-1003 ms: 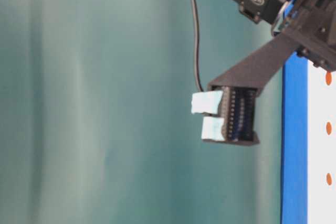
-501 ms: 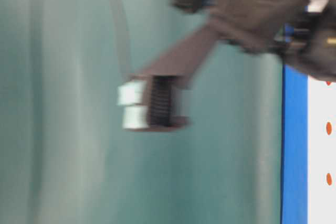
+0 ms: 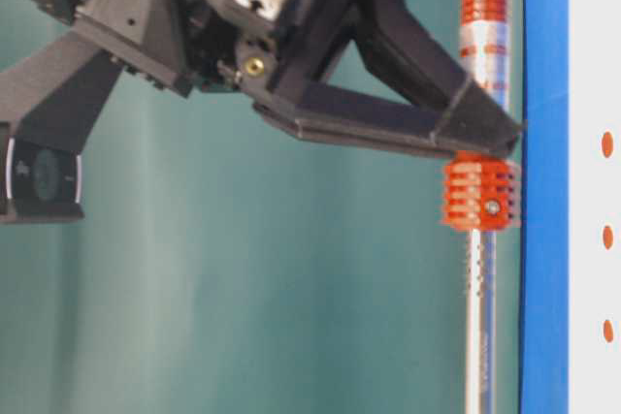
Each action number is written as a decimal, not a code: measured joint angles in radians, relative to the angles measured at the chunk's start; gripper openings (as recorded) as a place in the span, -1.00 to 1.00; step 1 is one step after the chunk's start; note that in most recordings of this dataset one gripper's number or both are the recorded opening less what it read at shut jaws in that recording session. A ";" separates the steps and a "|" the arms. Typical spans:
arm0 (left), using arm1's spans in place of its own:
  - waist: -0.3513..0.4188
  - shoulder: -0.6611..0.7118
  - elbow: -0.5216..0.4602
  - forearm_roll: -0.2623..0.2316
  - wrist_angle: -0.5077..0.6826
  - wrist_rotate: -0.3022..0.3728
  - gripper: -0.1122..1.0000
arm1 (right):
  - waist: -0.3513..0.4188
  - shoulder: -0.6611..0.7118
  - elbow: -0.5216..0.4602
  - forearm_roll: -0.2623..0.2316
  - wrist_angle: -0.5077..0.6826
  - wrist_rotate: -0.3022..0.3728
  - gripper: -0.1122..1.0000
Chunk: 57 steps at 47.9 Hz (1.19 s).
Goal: Touch the tip of the soldering iron to the mark.
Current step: 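Lift the soldering iron with the right gripper, tip pointing down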
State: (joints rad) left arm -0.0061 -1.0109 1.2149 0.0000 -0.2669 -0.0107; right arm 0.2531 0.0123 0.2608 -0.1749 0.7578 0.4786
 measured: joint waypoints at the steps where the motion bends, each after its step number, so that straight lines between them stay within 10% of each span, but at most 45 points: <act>1: 0.000 0.002 0.000 0.002 0.000 0.000 -0.80 | 0.000 0.000 0.000 -0.002 0.002 0.000 -0.68; 24: 0.000 0.002 0.002 0.002 0.000 0.000 -0.80 | -0.087 -0.023 0.018 -0.064 0.011 -0.072 -0.68; 57: 0.000 0.000 0.003 0.000 0.000 0.000 -0.80 | -0.439 -0.037 0.031 0.049 -0.017 -0.529 -0.68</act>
State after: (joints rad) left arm -0.0061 -1.0109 1.2180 0.0000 -0.2669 -0.0107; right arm -0.1856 -0.0245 0.2915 -0.1258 0.7409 -0.0506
